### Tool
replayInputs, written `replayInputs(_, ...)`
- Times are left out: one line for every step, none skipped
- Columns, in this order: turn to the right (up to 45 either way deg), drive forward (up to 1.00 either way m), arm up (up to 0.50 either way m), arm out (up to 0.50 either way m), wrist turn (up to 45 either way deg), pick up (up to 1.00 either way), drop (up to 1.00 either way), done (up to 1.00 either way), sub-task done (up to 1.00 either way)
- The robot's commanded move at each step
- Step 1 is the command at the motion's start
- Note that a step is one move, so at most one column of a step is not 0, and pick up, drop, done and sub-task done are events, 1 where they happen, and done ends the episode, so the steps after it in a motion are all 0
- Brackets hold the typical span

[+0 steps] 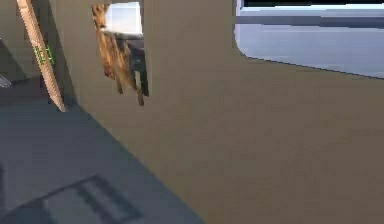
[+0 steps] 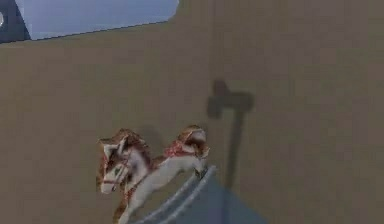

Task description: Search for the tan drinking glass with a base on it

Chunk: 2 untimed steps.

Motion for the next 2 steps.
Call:
replayInputs(-27.0, 0.00, 0.00, 0.00, 0.0, 0.00, 0.00, 0.00, 0.00)
replayInputs(0.0, 1.00, 0.00, 0.00, 0.0, 0.00, 0.00, 0.00, 0.00)
